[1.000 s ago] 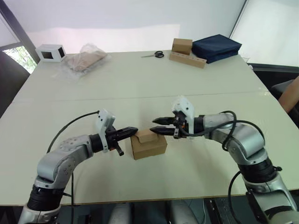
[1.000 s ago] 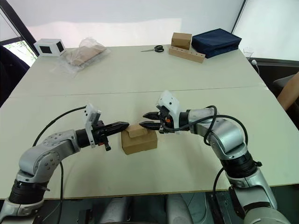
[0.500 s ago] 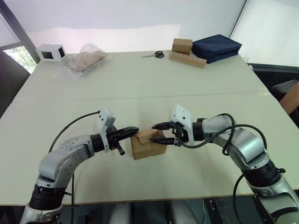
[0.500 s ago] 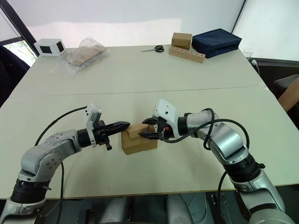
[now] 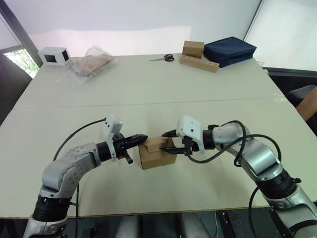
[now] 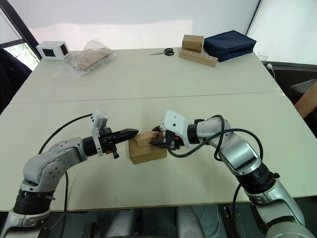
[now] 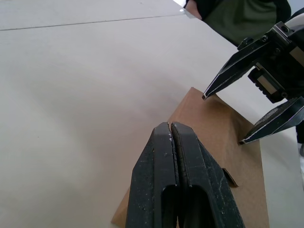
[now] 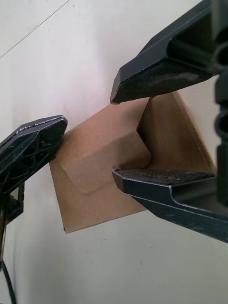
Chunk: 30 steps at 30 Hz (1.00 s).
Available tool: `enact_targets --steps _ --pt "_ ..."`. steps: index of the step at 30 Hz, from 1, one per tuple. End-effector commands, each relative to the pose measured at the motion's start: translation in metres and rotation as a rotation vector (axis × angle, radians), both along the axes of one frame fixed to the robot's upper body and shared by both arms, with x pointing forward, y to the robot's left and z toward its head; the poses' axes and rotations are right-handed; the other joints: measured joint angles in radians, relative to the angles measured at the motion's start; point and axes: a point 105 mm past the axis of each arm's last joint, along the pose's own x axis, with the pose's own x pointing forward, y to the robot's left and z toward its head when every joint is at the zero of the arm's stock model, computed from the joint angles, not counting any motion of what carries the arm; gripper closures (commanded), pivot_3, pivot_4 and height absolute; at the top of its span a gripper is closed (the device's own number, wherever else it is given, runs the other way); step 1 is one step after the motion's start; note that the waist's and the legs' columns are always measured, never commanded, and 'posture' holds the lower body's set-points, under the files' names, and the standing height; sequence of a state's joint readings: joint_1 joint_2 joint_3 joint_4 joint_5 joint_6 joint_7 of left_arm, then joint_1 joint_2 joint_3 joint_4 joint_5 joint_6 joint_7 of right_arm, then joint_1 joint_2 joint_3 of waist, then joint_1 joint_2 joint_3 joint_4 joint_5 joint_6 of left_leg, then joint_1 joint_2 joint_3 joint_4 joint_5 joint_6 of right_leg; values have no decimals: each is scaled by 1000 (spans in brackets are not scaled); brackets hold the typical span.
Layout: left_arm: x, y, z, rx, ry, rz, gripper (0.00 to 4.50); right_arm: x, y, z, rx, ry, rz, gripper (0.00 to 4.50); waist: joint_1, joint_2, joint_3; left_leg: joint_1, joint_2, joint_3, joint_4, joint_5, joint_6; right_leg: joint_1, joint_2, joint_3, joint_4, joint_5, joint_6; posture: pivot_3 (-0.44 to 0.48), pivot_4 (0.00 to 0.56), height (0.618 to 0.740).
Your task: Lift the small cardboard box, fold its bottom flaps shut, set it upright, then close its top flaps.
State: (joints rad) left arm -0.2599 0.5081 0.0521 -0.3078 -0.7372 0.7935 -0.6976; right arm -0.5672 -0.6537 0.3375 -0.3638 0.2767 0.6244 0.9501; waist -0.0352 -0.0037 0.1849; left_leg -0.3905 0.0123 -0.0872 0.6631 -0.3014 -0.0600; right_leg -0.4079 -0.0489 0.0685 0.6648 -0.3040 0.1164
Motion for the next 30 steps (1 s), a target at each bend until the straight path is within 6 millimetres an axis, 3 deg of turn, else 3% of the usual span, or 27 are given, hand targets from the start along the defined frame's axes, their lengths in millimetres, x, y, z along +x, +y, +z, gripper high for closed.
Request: enact_targets --steps 1,30 --pt "-1 2 -5 -3 16 4 4500 -4 2 10 9 -47 31 2305 0 0 0 0 0 0 0 0 0 0 0 0 0 0 0 0 150 740" --pt "-6 -1 -15 23 20 -15 4500 17 2 -2 -61 -126 -37 2305 0 0 0 1 0 0 0 0 0 1 0 0 0 0 0 0 150 740"
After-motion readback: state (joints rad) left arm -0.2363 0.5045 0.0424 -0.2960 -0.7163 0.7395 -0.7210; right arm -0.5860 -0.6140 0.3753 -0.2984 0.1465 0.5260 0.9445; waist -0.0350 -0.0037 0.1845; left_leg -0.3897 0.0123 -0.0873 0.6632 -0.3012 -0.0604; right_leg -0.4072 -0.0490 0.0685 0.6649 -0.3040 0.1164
